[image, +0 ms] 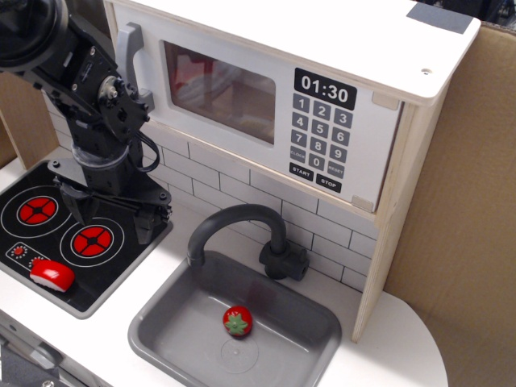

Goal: Open microwave

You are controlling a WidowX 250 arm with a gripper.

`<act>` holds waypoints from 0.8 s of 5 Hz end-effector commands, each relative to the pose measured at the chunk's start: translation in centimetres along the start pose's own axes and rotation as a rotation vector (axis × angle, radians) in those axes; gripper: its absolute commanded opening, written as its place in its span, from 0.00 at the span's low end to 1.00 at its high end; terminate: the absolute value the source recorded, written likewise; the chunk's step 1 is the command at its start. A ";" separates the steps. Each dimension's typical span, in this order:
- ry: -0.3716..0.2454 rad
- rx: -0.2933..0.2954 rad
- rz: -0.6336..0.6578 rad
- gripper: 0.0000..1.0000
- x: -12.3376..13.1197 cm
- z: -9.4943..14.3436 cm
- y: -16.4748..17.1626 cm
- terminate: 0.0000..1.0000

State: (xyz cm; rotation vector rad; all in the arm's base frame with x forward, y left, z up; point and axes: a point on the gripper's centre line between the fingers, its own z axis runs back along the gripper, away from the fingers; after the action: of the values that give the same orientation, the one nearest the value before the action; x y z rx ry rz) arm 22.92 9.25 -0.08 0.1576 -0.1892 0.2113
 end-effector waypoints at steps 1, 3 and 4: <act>0.000 0.000 0.000 1.00 0.0 0.0 0.0 0.00; -0.085 -0.067 -0.026 1.00 5.3 1.3 2.6 0.00; -0.109 -0.089 -0.026 1.00 6.6 2.9 3.6 0.00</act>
State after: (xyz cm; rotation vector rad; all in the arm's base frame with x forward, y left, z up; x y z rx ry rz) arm 27.10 12.90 2.65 0.0504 -0.2407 0.1768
